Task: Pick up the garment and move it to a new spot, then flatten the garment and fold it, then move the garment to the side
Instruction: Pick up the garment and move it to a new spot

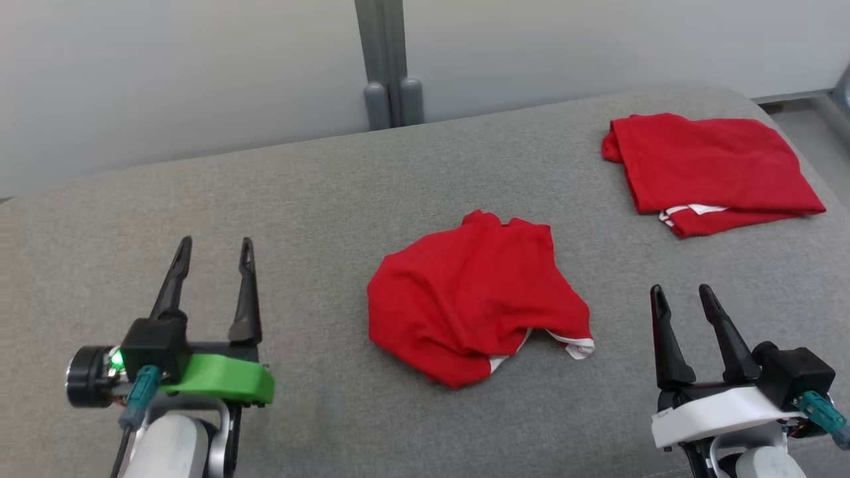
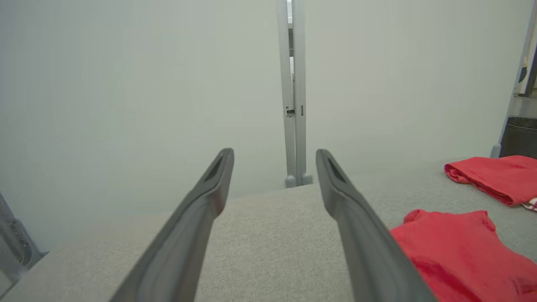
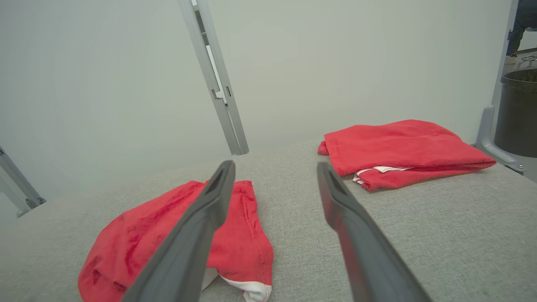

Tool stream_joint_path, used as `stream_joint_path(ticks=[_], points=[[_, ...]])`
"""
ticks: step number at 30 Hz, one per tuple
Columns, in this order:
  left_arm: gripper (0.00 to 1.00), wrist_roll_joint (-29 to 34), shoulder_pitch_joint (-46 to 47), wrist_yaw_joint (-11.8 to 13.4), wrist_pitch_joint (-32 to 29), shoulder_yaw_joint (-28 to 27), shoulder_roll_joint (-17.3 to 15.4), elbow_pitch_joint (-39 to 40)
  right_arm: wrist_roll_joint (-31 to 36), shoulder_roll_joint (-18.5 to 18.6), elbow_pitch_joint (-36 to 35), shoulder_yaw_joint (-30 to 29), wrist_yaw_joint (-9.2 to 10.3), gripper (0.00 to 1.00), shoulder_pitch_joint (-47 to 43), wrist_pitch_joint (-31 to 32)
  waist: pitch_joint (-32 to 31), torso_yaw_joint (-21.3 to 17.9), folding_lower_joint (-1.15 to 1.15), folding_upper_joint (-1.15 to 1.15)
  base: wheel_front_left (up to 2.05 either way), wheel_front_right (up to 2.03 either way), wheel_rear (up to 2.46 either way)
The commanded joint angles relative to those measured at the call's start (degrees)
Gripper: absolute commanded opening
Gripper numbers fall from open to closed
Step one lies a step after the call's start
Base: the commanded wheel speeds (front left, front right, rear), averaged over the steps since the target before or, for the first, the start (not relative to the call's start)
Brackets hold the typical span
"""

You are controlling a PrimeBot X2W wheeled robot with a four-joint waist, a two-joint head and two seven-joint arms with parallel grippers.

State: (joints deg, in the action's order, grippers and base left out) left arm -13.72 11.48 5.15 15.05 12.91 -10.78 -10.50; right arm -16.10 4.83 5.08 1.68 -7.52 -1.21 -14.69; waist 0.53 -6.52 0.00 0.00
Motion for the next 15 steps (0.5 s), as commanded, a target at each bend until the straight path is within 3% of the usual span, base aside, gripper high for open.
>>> stream_joint_path(ticks=[1, 6, 15], points=[[1.0, 0.4, -1.7, 0.4, 0.1, -1.4, -0.3, 0.8, 0.5, -0.1, -0.3, -0.4, 0.06, 1.0, -1.0, 0.1, -0.8, 2.8, 0.0, 0.0, 0.0, 0.0, 0.0], [1.0, 1.8, -5.9, 0.9, 0.1, -5.6, -0.1, 3.0, 0.9, -0.1, 0.0, -1.2, 0.06, 1.0, -1.6, 0.2, -1.1, 4.6, 0.0, 0.0, 0.0, 0.0, 0.0], [1.0, 3.9, -11.6, -1.0, 0.1, -8.9, 0.4, 4.6, 1.2, 0.3, 0.6, -1.7, 0.06, 1.0, -3.4, 0.3, -1.5, 5.9, 0.0, 0.0, 0.0, 0.0, 0.0]])
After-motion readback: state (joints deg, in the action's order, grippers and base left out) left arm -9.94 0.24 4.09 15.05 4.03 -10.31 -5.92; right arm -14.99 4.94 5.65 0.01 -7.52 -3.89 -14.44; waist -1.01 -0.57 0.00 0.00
